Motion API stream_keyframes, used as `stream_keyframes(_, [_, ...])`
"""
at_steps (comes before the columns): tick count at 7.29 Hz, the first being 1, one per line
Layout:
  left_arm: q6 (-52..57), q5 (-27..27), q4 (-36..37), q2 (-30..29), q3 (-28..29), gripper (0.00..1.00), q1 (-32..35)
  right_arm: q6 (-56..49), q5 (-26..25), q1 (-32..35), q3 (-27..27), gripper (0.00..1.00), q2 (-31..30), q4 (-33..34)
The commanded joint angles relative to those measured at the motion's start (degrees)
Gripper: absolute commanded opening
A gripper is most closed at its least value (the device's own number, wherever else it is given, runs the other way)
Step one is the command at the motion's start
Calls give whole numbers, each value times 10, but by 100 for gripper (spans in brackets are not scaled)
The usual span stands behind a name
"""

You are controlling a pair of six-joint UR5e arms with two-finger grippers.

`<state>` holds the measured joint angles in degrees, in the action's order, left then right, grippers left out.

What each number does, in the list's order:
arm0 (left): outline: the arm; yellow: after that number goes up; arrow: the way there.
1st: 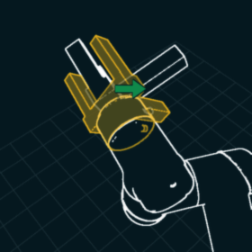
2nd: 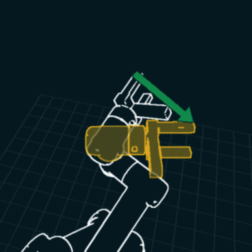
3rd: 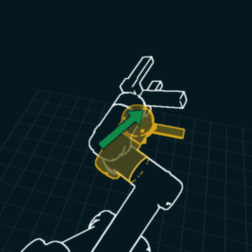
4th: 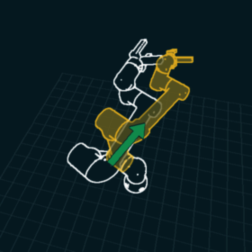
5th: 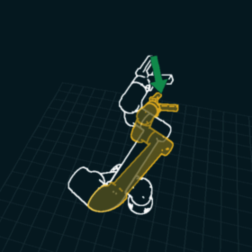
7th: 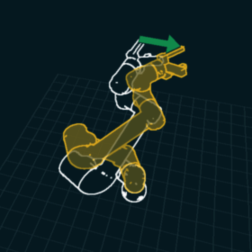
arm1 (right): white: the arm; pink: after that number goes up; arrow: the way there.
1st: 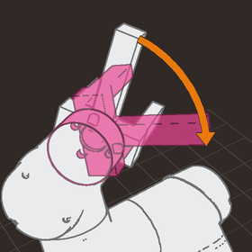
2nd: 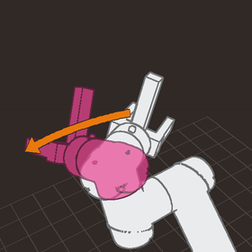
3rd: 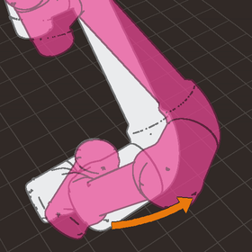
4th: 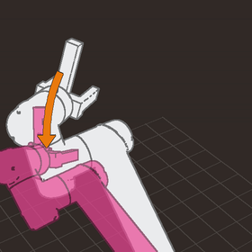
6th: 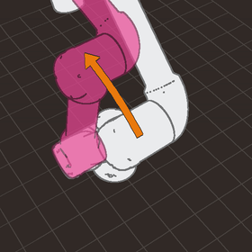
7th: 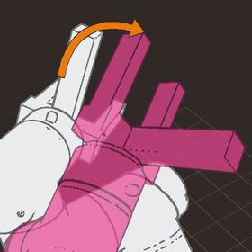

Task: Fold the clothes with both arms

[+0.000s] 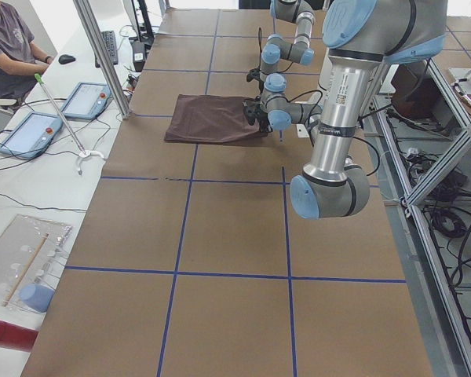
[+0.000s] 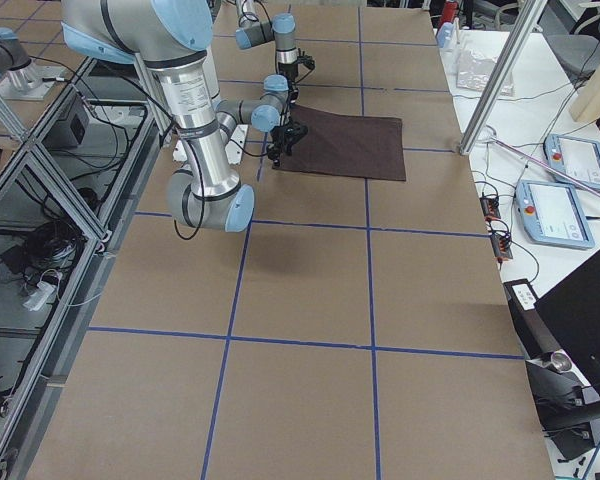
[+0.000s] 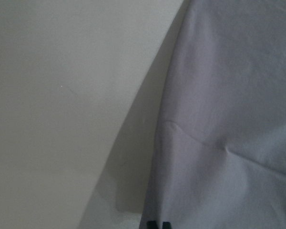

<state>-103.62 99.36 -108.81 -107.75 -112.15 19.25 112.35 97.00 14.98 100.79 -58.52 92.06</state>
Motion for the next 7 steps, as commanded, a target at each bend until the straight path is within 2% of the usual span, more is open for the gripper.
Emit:
stream_keyframes(1, [0, 0, 0, 0, 0, 0, 0, 0, 0, -1, -1, 0, 2, 0])
stream_keyframes(7, [0, 0, 0, -2, 2, 0, 0, -1, 0, 1, 7, 0, 17, 3])
